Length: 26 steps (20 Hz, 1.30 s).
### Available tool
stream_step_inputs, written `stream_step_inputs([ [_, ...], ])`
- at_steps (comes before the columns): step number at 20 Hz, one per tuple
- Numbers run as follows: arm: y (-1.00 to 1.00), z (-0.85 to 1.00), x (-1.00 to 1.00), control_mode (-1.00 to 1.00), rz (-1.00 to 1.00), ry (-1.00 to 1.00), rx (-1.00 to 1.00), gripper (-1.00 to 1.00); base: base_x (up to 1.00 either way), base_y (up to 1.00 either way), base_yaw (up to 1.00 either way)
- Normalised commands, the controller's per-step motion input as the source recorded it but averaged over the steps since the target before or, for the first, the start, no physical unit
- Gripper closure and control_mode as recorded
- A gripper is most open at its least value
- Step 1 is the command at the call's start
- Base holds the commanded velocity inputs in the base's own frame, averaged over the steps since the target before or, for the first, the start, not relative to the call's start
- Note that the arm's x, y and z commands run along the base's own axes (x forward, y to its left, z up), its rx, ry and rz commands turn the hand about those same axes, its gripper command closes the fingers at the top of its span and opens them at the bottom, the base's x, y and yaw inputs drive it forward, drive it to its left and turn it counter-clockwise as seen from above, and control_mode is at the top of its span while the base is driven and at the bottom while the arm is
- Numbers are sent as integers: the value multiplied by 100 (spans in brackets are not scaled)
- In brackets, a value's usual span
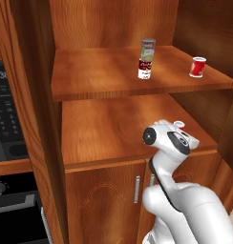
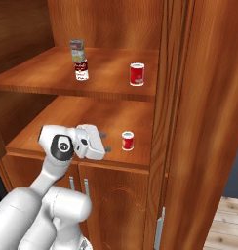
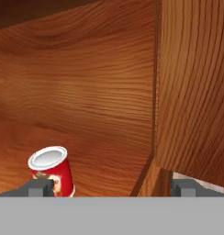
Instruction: Stack two cans on top of the other two cans in the cabinet.
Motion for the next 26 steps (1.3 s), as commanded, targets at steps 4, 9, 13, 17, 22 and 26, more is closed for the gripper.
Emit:
stream_step_inputs([
  [4, -14, -13, 18, -100, 0, -6, 0, -100, 0, 0, 0],
  [9, -9, -15, 16, -100, 0, -5, 0, -100, 0, 0, 0],
  [13, -4, -11, 17, -100, 0, -2, 0, -100, 0, 0, 0],
  [17, -4, -11, 20, -100, 0, 0, 0, -100, 0, 0, 0],
  [22, 0, -11, 23, -100, 0, 0, 0, -100, 0, 0, 0],
  [26, 0, -16, 22, -100, 0, 0, 0, -100, 0, 0, 0],
])
